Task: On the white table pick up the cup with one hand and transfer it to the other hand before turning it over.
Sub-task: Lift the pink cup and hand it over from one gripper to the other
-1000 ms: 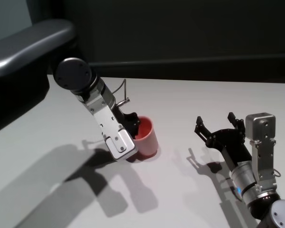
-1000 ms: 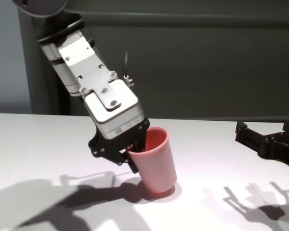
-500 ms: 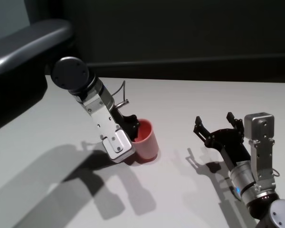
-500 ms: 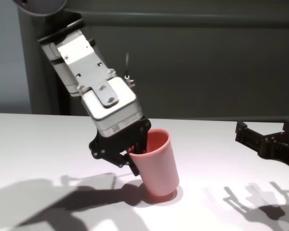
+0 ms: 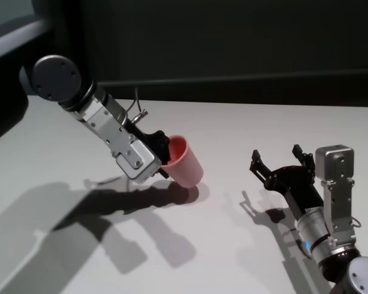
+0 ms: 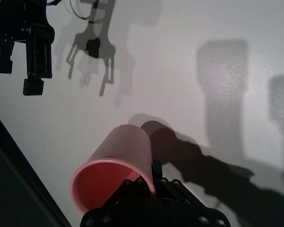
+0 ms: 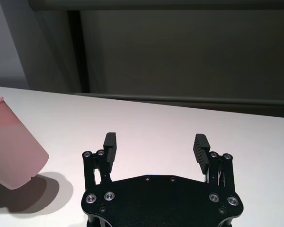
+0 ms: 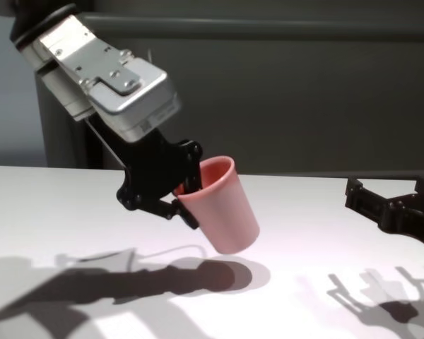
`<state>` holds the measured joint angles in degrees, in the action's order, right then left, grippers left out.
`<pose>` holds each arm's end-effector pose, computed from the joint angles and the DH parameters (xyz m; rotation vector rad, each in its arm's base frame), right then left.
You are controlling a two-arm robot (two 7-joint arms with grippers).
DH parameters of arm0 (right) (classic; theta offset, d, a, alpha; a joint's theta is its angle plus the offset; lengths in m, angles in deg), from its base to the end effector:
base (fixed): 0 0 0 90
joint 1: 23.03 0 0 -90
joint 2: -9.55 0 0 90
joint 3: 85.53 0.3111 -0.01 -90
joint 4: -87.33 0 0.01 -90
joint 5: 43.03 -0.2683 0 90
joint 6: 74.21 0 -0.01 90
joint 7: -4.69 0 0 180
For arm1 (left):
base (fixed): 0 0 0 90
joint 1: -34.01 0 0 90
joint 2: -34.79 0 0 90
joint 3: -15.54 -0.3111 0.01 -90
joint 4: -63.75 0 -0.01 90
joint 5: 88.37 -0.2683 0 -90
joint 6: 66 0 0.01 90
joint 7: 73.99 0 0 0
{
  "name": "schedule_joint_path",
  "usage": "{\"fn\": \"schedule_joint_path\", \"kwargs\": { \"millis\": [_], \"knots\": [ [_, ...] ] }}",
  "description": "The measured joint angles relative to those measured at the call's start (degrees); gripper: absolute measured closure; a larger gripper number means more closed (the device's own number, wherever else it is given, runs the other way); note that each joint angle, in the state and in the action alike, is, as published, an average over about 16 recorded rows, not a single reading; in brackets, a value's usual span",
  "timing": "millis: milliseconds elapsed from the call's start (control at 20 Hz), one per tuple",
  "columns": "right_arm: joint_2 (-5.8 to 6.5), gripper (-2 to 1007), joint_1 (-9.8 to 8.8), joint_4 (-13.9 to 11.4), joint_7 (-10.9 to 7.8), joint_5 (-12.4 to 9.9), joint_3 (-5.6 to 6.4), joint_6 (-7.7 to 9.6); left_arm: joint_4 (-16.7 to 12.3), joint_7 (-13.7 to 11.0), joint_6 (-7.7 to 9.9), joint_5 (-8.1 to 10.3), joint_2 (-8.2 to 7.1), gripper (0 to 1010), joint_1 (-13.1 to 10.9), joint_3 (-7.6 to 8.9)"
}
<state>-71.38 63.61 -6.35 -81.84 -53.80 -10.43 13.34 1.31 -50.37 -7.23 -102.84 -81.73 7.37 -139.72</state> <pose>0.2600 0.0254 -0.3265 0.0398 0.0386 -1.3662 0.4937 -0.0081 -0.1305 0.9767 -1.0061 -0.4865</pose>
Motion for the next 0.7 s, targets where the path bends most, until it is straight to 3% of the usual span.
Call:
{"fn": "schedule_joint_path", "kwargs": {
  "millis": [350, 700],
  "knots": [
    [0.00, 5, 0.00, 0.00, 0.00, 0.00, 0.00, 0.00, -0.34, 1.69, 2.84, 8.58, -2.81, 972, -1.09, 4.62],
    [0.00, 5, 0.00, 0.00, 0.00, 0.00, 0.00, 0.00, -1.08, 3.22, 6.17, 18.75, -4.77, 972, -3.28, 10.35]
  ]
}}
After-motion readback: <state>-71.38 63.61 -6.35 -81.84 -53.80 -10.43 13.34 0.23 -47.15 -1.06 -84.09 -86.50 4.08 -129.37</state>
